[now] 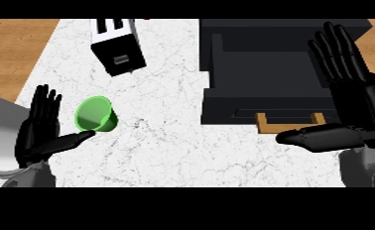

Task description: Pick up the cup, place it into the drawer and close the drawer

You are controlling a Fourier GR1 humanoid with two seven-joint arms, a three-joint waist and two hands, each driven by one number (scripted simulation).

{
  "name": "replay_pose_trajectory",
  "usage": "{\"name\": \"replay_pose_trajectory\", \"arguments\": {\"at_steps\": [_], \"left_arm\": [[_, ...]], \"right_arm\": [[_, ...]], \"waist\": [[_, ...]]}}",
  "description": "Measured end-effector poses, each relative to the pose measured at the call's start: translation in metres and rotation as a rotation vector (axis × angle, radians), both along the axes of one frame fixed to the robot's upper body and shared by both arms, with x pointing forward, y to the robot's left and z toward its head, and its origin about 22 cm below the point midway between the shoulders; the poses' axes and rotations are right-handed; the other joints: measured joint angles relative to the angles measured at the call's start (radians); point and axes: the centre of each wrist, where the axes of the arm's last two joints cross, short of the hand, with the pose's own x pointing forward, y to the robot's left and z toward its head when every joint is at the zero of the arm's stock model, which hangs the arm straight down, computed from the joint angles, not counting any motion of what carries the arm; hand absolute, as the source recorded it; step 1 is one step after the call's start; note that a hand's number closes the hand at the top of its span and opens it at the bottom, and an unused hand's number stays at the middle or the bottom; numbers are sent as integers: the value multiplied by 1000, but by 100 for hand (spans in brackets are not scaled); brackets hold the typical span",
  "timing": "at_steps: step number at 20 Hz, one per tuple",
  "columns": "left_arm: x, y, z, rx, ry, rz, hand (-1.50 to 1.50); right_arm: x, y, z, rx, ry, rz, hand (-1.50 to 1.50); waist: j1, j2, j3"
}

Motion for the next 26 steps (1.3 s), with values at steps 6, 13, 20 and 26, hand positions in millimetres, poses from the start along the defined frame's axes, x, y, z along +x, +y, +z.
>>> {"name": "replay_pose_trajectory", "arguments": {"at_steps": [6, 13, 20, 26], "left_arm": [[-9, 6, -46, 2, 34, 17, -150], [-11, 10, -84, 12, 43, 32, -150], [-11, 14, -99, 11, 18, 43, -150], [-8, 11, -101, 11, 6, 44, -150]], "right_arm": [[0, -1, 2, 5, -7, -5, -150], [0, 1, 3, 1, -12, 0, -150], [2, 3, 16, -1, -5, 3, -150], [0, 2, 15, -9, -9, 17, -150]], "waist": [[-3, 0, 0], [-7, 2, -1], [-15, 5, -2], [-23, 9, -4]]}}
